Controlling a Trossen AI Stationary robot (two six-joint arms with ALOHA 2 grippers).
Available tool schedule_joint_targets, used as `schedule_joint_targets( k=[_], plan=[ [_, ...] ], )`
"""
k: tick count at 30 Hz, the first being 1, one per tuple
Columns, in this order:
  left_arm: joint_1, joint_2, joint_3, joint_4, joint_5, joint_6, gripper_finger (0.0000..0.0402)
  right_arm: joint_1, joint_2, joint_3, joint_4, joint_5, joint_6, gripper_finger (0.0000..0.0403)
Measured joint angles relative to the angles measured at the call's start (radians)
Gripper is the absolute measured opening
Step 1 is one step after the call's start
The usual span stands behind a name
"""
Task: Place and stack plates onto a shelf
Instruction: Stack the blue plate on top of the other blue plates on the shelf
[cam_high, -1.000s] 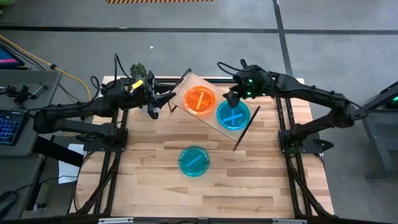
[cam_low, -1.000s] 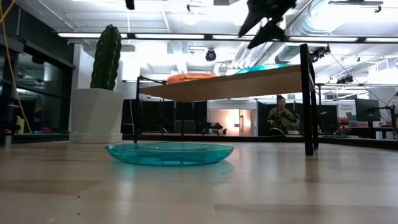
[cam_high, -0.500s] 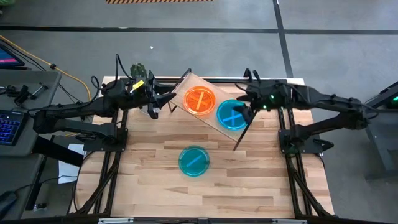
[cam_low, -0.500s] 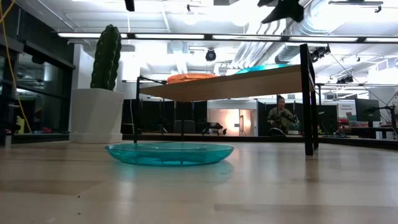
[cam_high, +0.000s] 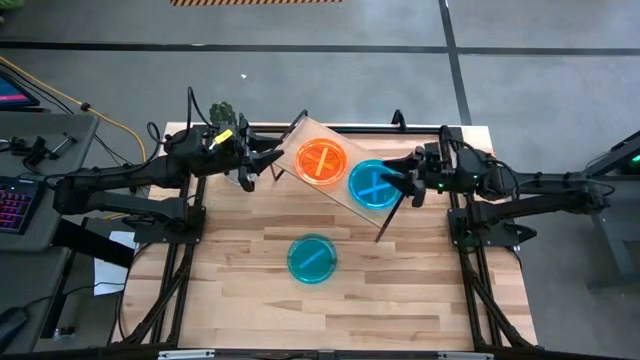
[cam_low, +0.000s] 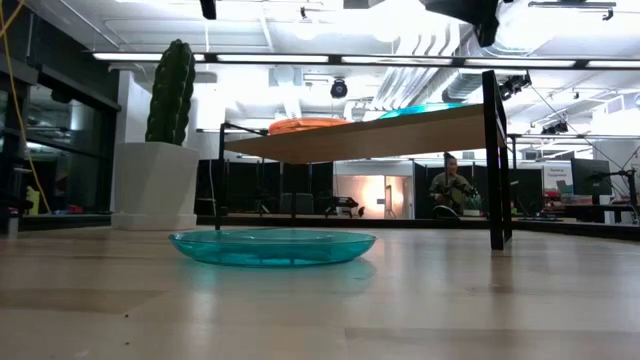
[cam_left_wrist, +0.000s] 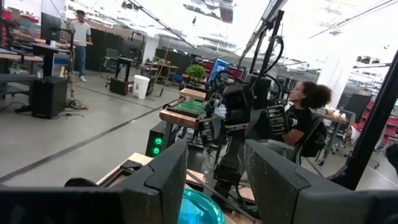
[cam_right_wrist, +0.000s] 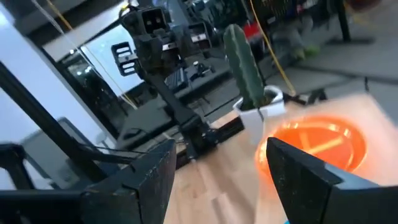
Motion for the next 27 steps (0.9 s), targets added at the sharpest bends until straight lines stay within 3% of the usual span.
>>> schedule_joint_targets(
  k=[6,12,21,27],
  plan=[
    [0.0,0.0,0.0,-0.001,0.0,0.0,0.0152,0.0,-0.002,-0.001,0.016,0.001,-0.168,0.0233],
    [-0.016,0.015,0.001,-0.075,-0.001,-0.01,0.0152,0.0,-0.002,-0.001,0.016,0.0,-0.182,0.0233],
    [-0.255,0.191,0.001,-0.414,0.002,-0.065,0.0152,0.0,-0.002,-0.001,0.009,0.0,-0.171,0.0233],
    [-0.376,0.369,0.0,-0.617,-0.021,-0.198,0.0152,0.0,-0.002,-0.001,-0.008,0.0,-0.171,0.0233]
  ],
)
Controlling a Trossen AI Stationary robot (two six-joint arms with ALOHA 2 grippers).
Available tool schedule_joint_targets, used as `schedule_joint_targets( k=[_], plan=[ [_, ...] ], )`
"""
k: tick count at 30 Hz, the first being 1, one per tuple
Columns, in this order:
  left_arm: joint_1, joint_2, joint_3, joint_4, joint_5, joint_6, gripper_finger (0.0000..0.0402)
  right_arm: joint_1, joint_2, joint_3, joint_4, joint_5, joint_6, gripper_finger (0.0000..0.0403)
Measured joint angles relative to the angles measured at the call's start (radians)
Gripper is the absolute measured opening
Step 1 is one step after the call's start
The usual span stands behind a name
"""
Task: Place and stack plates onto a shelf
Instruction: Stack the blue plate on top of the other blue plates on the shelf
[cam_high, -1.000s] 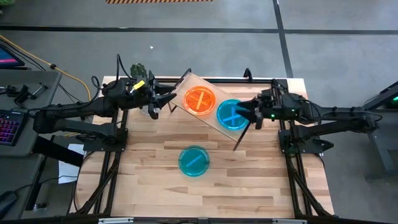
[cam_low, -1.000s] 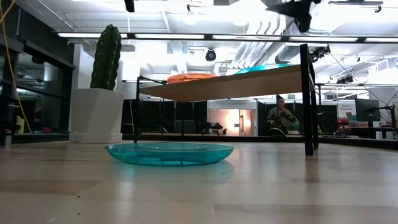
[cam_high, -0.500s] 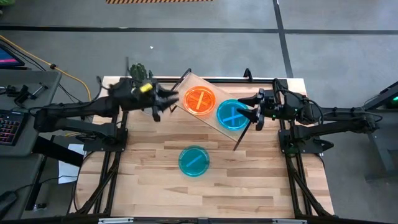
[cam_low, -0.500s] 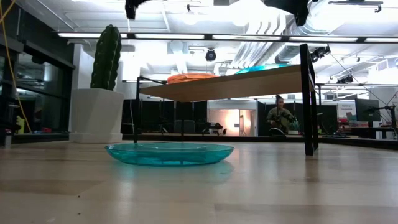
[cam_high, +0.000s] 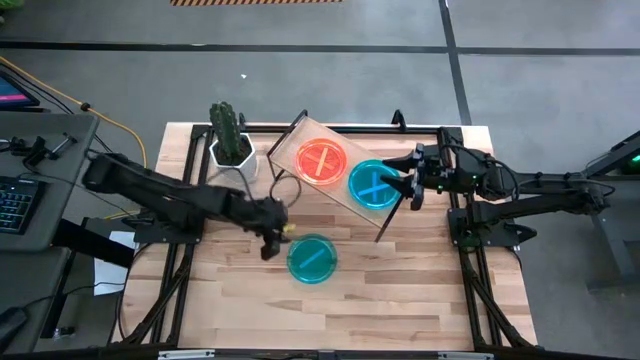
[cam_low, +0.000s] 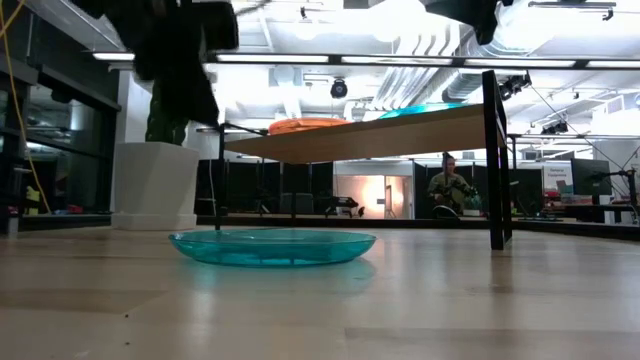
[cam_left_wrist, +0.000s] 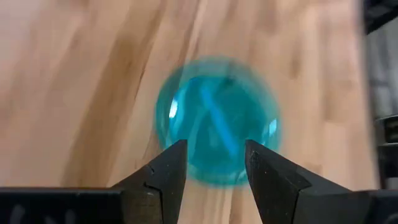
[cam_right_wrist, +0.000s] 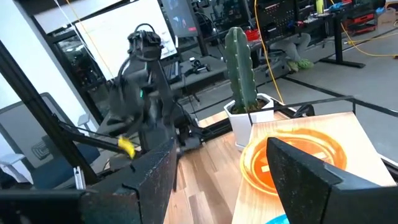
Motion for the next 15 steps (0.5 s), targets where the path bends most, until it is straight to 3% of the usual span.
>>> schedule_joint_targets(
  k=[6,10,15],
  plan=[
    [-0.045,0.19,0.0,0.07,-0.109,-0.265,0.0152,0.0,0.0,0.0,-0.034,0.0,0.0,0.0233],
    [-0.033,0.299,0.0,0.174,-0.092,-0.413,0.0152,0.0,0.0,0.0,-0.061,0.0,0.0,0.0233],
    [-0.019,0.388,0.0,0.18,-0.06,-0.509,0.0152,0.0,0.0,0.0,-0.074,-0.001,0.005,0.0233]
  ],
)
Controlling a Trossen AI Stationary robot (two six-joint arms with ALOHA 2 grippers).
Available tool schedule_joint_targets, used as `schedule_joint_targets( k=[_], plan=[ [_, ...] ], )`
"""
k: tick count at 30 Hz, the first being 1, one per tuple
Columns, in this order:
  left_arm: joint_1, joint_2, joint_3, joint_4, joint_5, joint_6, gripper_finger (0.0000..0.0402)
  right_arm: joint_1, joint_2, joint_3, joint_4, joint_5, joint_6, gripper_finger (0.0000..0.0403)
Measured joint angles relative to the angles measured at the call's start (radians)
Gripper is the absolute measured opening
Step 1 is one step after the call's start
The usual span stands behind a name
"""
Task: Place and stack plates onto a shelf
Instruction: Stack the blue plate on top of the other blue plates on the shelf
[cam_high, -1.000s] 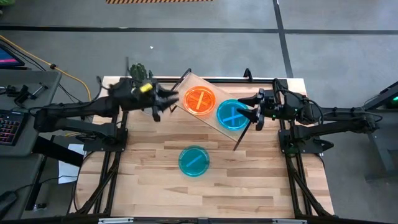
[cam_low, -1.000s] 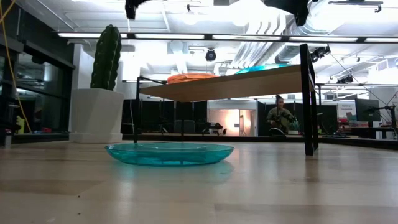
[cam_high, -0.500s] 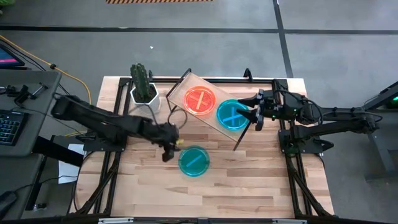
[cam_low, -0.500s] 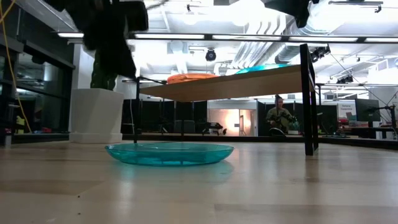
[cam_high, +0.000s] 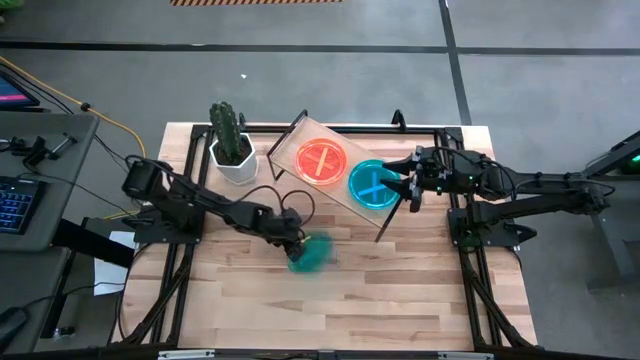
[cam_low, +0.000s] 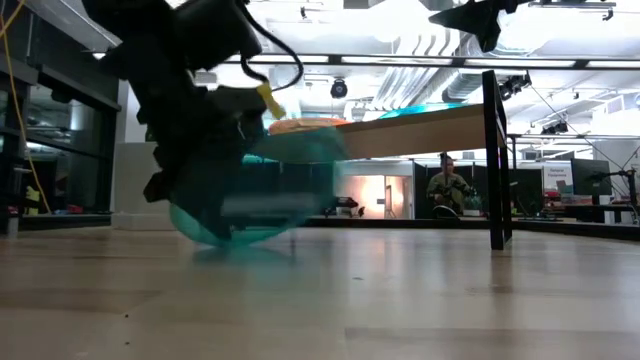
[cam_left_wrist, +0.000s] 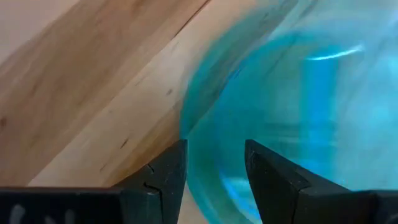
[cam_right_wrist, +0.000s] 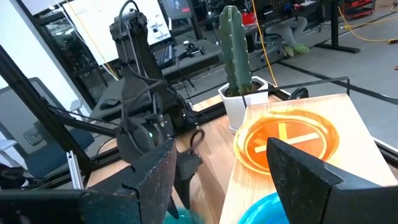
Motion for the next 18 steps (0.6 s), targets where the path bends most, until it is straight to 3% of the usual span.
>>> schedule_joint_targets(
  k=[18],
  plan=[
    [0.003,0.024,0.0,0.002,0.034,-0.01,0.0147,0.0,0.0,0.0,0.001,0.0,0.003,0.0233]
  ],
)
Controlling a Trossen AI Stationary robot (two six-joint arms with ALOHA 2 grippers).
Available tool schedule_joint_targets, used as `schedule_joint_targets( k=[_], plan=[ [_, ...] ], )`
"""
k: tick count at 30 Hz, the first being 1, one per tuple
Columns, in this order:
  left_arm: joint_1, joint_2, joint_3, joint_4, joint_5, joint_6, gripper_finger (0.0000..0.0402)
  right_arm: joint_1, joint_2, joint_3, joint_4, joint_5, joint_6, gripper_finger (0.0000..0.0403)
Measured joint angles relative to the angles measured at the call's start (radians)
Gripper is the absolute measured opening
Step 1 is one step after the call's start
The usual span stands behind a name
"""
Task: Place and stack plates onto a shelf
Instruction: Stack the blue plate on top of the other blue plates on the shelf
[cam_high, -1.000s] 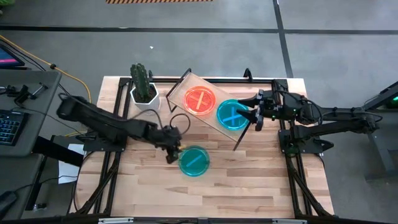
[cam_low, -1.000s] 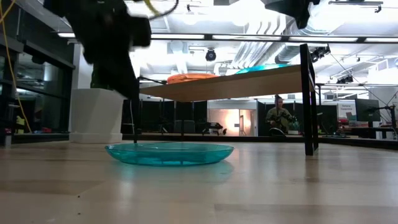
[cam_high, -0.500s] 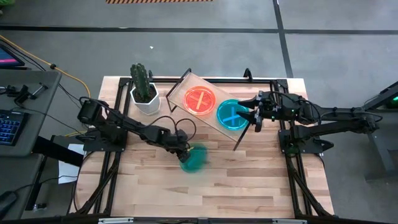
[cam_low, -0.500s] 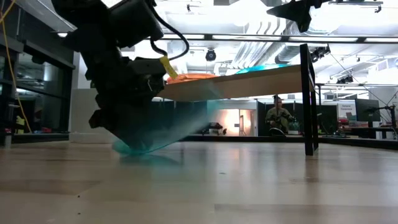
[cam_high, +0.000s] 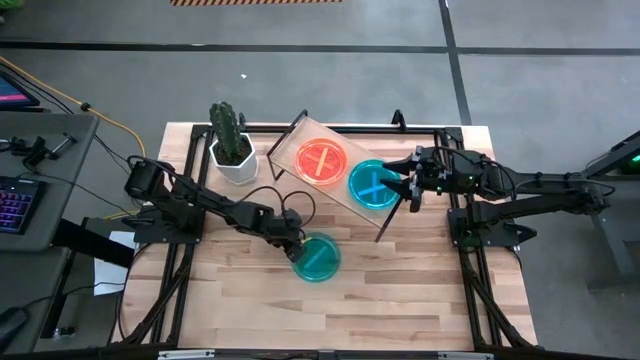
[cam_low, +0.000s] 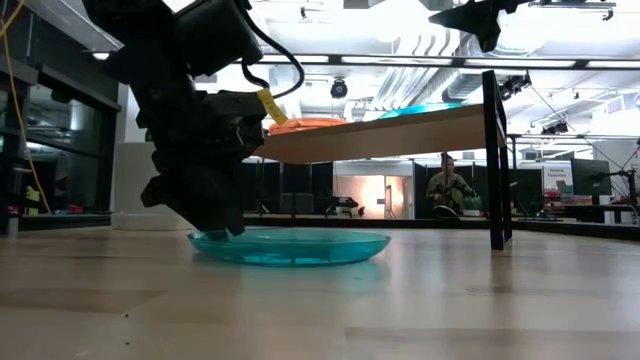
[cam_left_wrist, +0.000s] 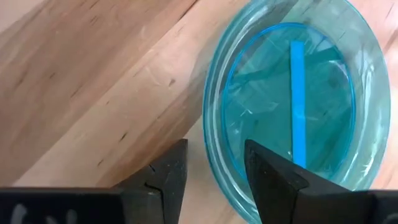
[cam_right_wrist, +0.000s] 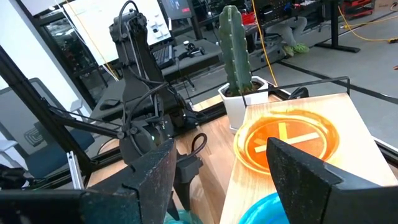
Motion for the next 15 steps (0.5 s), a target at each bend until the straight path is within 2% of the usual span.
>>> schedule_joint_targets(
  k=[4,10,15],
  plan=[
    [-0.001,0.008,0.0,0.015,0.006,-0.009,0.0112,0.0,0.0,0.0,0.0,0.0,0.0,0.0233],
    [-0.002,0.013,-0.001,0.098,0.033,0.005,0.001,0.0,0.0,0.0,0.0,0.0,0.0,0.0233],
    [0.03,-0.046,0.0,0.088,0.04,0.058,0.0002,0.0,0.0,0.0,0.0,0.0,0.0,0.0233]
  ],
)
